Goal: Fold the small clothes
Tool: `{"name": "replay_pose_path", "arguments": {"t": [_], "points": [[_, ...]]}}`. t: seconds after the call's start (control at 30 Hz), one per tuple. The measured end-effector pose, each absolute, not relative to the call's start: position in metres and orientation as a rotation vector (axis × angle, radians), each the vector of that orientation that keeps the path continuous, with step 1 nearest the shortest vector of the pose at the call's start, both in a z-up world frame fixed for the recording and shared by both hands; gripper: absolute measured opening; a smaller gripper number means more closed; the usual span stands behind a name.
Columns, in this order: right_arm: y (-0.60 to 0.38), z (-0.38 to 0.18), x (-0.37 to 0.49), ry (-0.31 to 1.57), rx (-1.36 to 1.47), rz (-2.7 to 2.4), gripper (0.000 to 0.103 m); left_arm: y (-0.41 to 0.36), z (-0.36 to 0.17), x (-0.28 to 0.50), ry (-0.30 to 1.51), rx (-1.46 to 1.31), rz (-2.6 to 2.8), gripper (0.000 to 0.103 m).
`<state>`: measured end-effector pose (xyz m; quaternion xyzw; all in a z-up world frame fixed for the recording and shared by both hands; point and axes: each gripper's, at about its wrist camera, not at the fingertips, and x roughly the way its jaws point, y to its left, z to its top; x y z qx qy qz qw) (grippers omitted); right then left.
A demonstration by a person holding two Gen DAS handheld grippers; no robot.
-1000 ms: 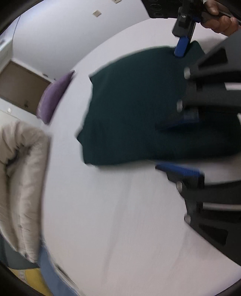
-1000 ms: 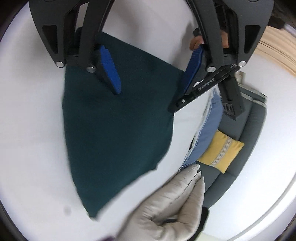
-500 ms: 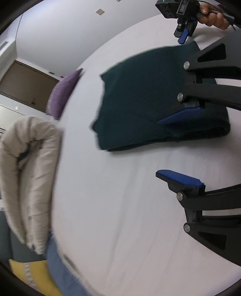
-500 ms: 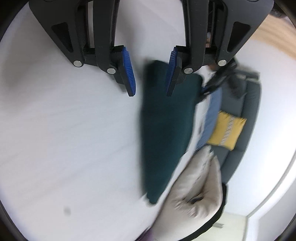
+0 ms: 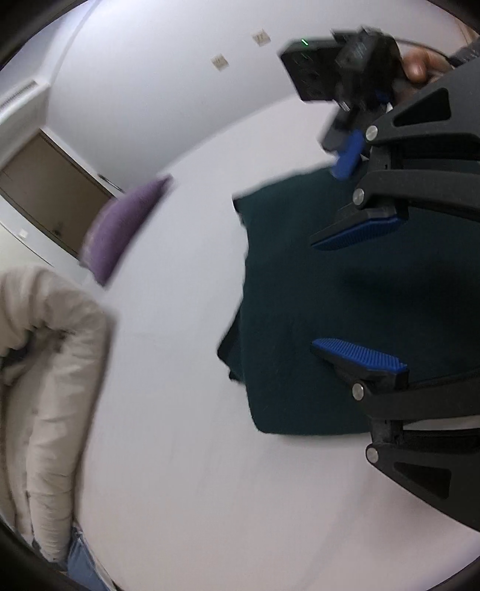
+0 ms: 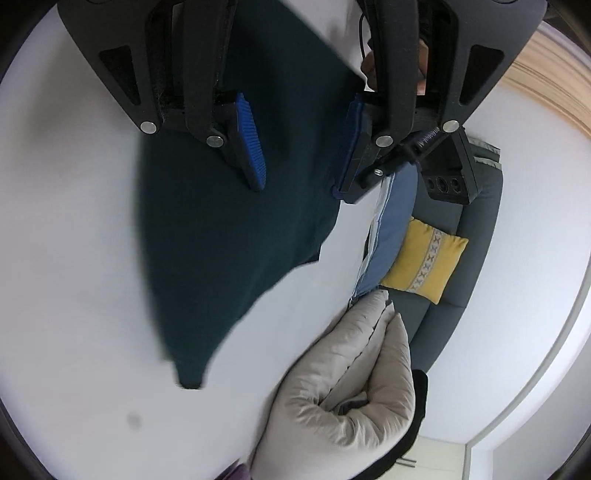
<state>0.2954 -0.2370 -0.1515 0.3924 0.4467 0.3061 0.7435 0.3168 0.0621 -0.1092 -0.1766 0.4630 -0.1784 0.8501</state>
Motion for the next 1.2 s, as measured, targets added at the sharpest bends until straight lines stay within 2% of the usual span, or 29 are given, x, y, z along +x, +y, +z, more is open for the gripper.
{"name": "replay_pose_path", "arguments": {"t": [0.1,0.33,0.47,0.63,0.67,0.73,0.8,0.9,0.97,1.1,1.2], "points": [[-0.231,-0.156,0.333,0.979,0.894,0.654,0.037,0.077,-0.123,0.335,0.99,-0.406,-0.37,0.045],[-0.247,-0.17,0.402,1.052,0.905,0.551,0.037,0.071,-0.133,0.345,0.955,-0.356,-0.399,0.044],[-0.267,-0.183,0.418,1.006,0.941,0.485,0.037,0.084,-0.138,0.35,0.948,-0.421,-0.44,0.042],[-0.289,-0.174,0.399,0.937,0.953,0.404,0.04,0.095,-0.133,0.344,0.945,-0.474,-0.427,0.038],[-0.293,-0.168,0.387,0.925,0.945,0.417,0.04,0.094,-0.125,0.338,0.939,-0.452,-0.412,0.039],[-0.292,-0.151,0.362,0.896,0.952,0.537,0.04,0.09,-0.109,0.317,0.925,-0.412,-0.394,0.049],[-0.273,-0.138,0.343,0.901,0.935,0.685,0.04,0.087,-0.101,0.301,0.921,-0.419,-0.429,0.05],[-0.243,-0.143,0.335,0.978,0.855,0.758,0.051,0.081,-0.108,0.288,0.961,-0.416,-0.445,0.051],[-0.232,-0.162,0.339,1.05,0.853,0.75,0.049,0.085,-0.12,0.287,0.98,-0.425,-0.439,0.05],[-0.251,-0.184,0.341,1.014,1.009,0.775,0.04,0.105,-0.131,0.29,0.975,-0.53,-0.498,0.044],[-0.263,-0.179,0.326,0.991,0.967,0.741,0.042,0.11,-0.124,0.282,0.957,-0.506,-0.507,0.045]]}}
